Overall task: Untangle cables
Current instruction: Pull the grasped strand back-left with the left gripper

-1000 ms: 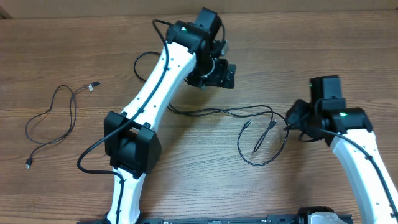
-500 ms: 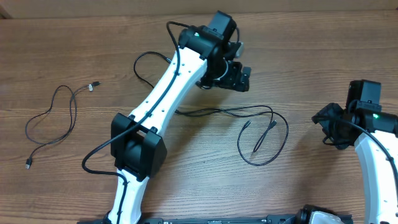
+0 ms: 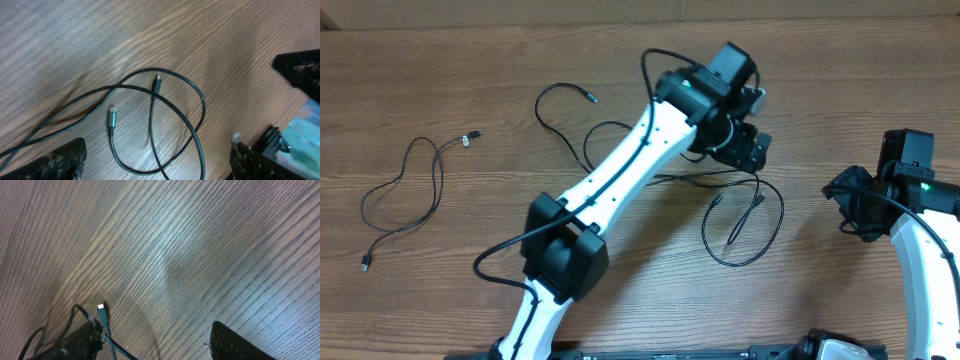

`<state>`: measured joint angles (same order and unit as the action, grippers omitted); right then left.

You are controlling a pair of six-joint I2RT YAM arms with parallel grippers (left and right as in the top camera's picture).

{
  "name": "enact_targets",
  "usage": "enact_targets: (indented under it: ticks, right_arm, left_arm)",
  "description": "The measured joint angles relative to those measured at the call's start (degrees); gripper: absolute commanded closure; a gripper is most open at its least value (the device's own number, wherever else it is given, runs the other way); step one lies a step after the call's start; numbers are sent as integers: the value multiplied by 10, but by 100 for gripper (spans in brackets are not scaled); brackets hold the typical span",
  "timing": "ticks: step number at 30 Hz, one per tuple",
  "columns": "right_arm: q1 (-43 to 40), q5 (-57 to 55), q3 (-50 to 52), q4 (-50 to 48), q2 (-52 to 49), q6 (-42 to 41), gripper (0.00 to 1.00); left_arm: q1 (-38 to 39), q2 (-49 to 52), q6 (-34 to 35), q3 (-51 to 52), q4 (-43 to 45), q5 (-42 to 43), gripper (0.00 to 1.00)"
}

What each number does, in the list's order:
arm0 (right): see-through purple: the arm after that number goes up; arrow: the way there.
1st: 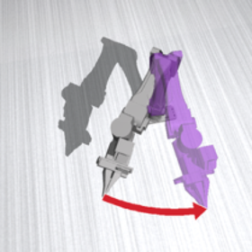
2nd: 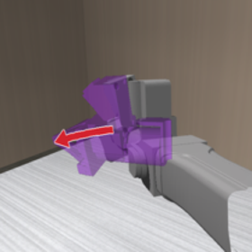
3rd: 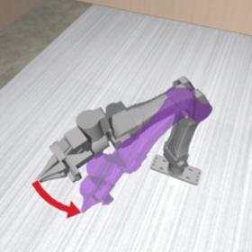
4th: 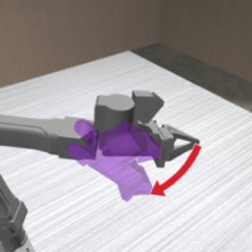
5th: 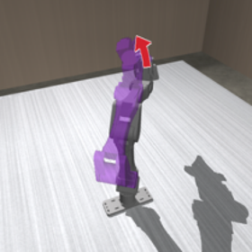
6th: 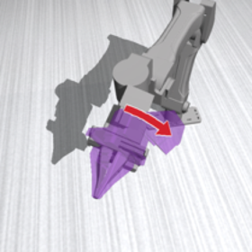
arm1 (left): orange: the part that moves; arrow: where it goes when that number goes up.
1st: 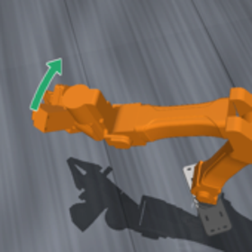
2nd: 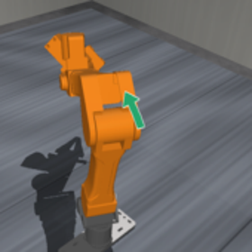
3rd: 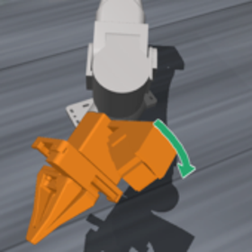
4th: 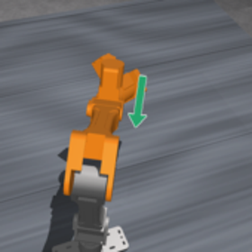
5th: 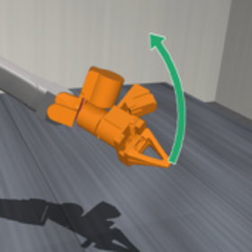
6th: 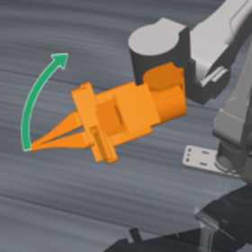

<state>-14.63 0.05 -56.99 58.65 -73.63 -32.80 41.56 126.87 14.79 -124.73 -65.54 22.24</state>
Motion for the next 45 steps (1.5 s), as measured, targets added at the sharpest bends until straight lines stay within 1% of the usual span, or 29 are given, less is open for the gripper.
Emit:
enact_targets:
  ticks: [3,6,8,9,10,14,16,22,28,33,40,45]
  right_arm:
    - [0,0,0,1,0,0,32]
    - [0,0,0,1,0,0,32]
    - [0,0,0,1,0,0,32]
    - [0,0,0,1,0,0,32]
    - [0,0,0,0,0,0,32]
    - [0,0,0,1,0,0,32]
    - [0,0,0,1,0,0,32]
    - [0,0,0,5,0,0,32]
    - [0,0,0,5,0,0,32]
    - [0,0,0,5,0,0,32]
    - [0,0,0,5,0,0,32]
    - [0,0,0,5,0,0,32]
  left_arm:
    - [11,23,0,0,1,-1,12]
    - [18,57,0,1,12,16,14]
    - [20,79,0,6,20,39,19]
    - [20,88,0,7,22,51,23]
    - [20,97,1,8,24,61,41]
    - [20,108,-1,12,24,78,88]
    - [18,108,-2,11,25,73,96]
    - [-15,106,-2,-8,18,63,96]
    - [-91,74,-2,-41,8,58,96]
    - [-176,4,-2,-89,20,59,96]
    - [-328,-126,5,-174,93,103,96]
    - [-410,-209,22,-196,130,133,96]
